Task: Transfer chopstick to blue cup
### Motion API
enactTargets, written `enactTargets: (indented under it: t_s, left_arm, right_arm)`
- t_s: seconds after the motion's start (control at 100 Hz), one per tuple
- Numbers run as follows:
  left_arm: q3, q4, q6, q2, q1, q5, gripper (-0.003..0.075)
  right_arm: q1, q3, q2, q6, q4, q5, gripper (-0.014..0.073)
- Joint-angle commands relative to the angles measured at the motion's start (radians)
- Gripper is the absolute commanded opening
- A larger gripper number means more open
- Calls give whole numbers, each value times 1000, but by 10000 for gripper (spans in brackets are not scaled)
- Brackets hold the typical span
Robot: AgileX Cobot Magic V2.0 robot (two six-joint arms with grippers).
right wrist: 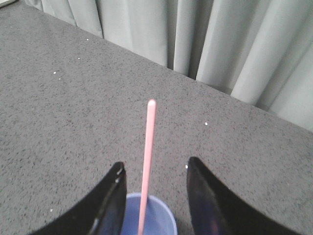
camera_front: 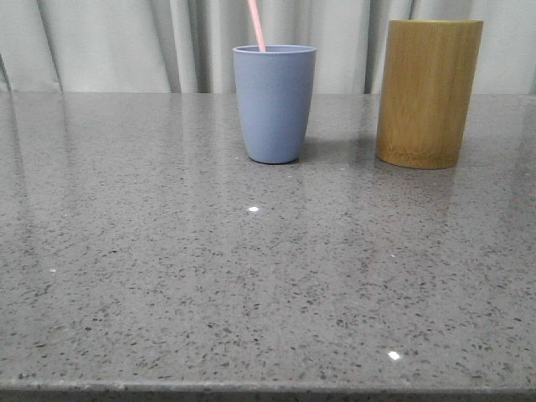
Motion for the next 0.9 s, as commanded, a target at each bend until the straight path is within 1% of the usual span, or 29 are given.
enactTargets:
  t_s: [0.0,0.14,0.23,0.33,0.4,0.47,0.56,0.66,0.71,0.8,0.89]
  left_arm:
    - [-24,6,-13,1,-7,-85,335]
    - [-5,6,-13,-12,-7,-126,335]
    - [36,6,-13,-36,-7,-180,335]
    - [86,2,-13,-70,-7,-210,335]
    - [127,-3,-13,-94,-7,-227,333]
    - [169,-5,-13,-123,-7,-250,320]
    - [224,-5,-13,-165,-7,-286,259]
    - [276,-5,-13,-214,-7,-314,143]
    - [302,-5,-13,-239,-7,-320,83]
    - [334,-5,-13,-288,-7,-322,-21]
    - [368,-5,-13,-342,-7,-324,-19]
  right_arm:
    - [-7,67,-118,-8,-10,-127,316]
    - [-7,222,-250,-8,-10,-188,316]
    - [-7,315,-337,-8,-10,-220,316]
    - [-7,419,-439,-8,-10,-274,306]
    - [-7,490,-505,-8,-10,-307,256]
    - [-7,554,-565,-8,-10,-319,183]
    - [-7,627,-632,-8,-10,-318,80]
    - [-7,696,-710,-8,-10,-315,-36]
    - [-7,725,-747,-8,-10,-315,-77]
    - [-7,774,-818,-8,-10,-315,-60]
    - [-7,817,-888,-8,-10,-315,-60]
